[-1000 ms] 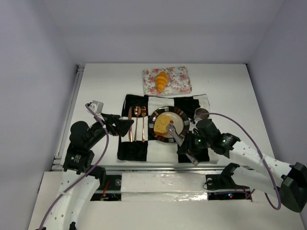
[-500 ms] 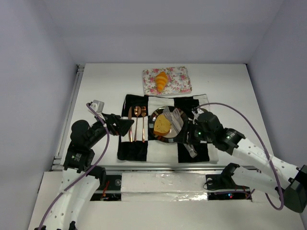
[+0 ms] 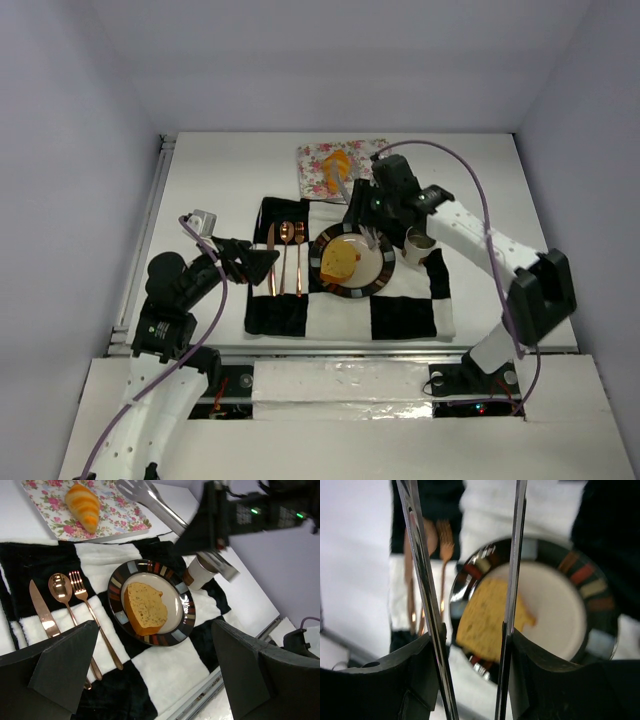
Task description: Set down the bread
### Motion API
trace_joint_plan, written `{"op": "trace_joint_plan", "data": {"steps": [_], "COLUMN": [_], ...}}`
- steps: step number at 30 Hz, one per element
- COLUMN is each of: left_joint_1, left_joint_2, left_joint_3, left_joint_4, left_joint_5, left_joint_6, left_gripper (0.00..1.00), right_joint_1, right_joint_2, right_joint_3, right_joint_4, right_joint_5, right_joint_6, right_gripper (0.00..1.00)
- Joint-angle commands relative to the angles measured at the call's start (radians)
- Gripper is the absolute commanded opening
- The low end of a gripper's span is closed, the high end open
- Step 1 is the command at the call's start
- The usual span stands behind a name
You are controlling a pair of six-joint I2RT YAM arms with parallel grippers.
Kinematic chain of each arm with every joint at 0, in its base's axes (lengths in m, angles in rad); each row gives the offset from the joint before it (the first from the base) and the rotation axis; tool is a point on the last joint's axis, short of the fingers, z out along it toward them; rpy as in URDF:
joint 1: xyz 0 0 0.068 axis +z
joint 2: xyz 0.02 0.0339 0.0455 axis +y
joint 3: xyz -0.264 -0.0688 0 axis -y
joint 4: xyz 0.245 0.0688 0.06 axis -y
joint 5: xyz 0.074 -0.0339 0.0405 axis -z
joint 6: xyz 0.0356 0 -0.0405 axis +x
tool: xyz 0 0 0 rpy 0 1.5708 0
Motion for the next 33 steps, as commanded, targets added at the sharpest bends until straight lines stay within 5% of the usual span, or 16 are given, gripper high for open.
{"op": "trace_joint_plan", "data": {"steps": [1,11,25,33], "left_joint_1": [0.005,0.005,-0.004,-0.004], "left_joint_2": [-0.02,-0.031,-0.033,-0.031], "left_joint_3": [-0.01,-0.011,-0.011,-0.011], "left_joint_4": [0.043,0.048,0.05,0.05], "left_joint_5": [0.015,0.021,0.021,0.021], "left_joint_6": [0.001,0.001,0.001,0.001], "left_gripper": [0.98,0.98,0.98,0.98], "right_joint_1": [-0.049,-0.125,-0.143,-0.152], "right_joint_2": [0.139,0.463,0.621,0.574], "right_joint_3": [0.152,0.465,0.56,0.503], "right_joint_4": [-0.065,-0.174,-0.162,-0.113], "right_joint_5": [-0.008,-0.039,-0.163,-0.152], "right_joint_6": [-0.09,-0.116,-0.11,-0.096], "right_gripper": [0.54,0.55,0.58,0.34]}}
